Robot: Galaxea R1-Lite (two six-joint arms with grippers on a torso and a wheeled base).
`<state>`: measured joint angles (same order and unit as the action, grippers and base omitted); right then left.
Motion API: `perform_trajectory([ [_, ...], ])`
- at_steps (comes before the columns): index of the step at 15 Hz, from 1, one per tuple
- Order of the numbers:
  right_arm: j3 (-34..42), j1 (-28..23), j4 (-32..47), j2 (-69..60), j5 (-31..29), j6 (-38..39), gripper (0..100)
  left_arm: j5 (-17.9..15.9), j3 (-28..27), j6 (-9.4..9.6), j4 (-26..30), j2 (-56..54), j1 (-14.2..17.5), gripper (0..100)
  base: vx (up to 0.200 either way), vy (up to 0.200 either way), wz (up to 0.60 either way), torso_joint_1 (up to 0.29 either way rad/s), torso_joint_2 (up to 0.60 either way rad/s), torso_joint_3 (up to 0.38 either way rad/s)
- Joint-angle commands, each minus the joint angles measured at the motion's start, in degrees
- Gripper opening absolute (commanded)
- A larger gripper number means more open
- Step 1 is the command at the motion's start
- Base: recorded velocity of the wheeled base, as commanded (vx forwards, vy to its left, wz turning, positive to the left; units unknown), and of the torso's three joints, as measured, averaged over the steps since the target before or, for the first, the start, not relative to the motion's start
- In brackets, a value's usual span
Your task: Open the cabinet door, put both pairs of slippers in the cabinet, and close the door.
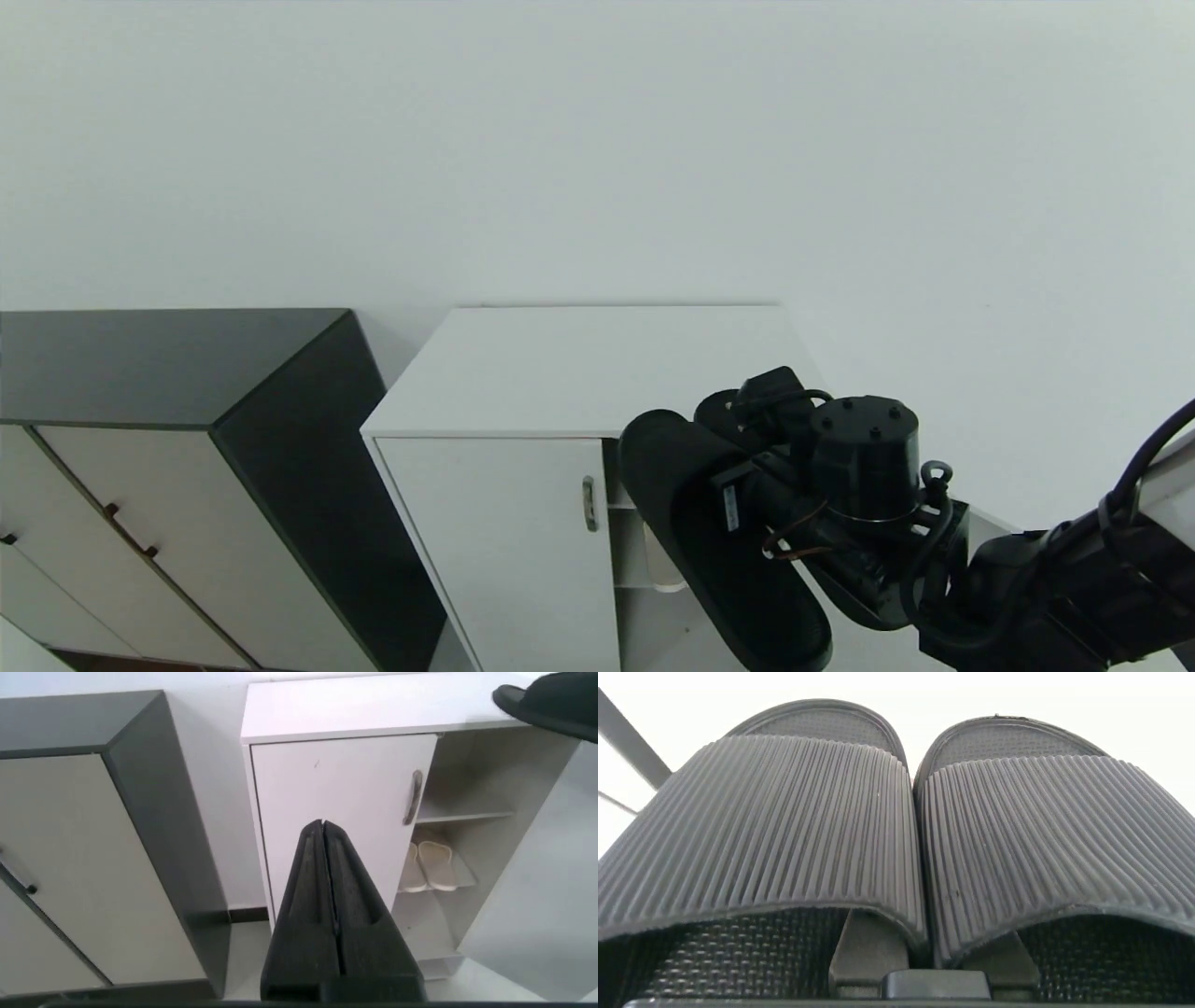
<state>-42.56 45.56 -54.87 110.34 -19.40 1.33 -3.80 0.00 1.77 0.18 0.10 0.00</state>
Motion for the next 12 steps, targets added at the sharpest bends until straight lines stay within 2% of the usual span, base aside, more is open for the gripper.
perform_trajectory([
  [1, 0.3, 0.1, -0.1, 0.0, 0.1, 0.0, 0, 0.0, 0.0, -0.01, 0.0, 0.0, 0.0, 0, 0.0, 0.0, 0.0, 0.0, 0.0, 0.0],
  [5, 1.0, -0.2, -0.6, 0.0, 0.2, -0.4, 0, 0.0, 0.0, -0.01, 0.0, 0.0, 0.0, 0, 0.0, 0.0, 0.0, 0.0, 0.0, 0.0],
  [12, 5.8, 0.1, -7.5, 0.0, 3.4, -4.1, 0, 0.0, 0.0, -0.01, 0.0, 0.0, 0.0, 0, 0.0, 0.0, 0.0, 0.0, 0.0, 0.0],
])
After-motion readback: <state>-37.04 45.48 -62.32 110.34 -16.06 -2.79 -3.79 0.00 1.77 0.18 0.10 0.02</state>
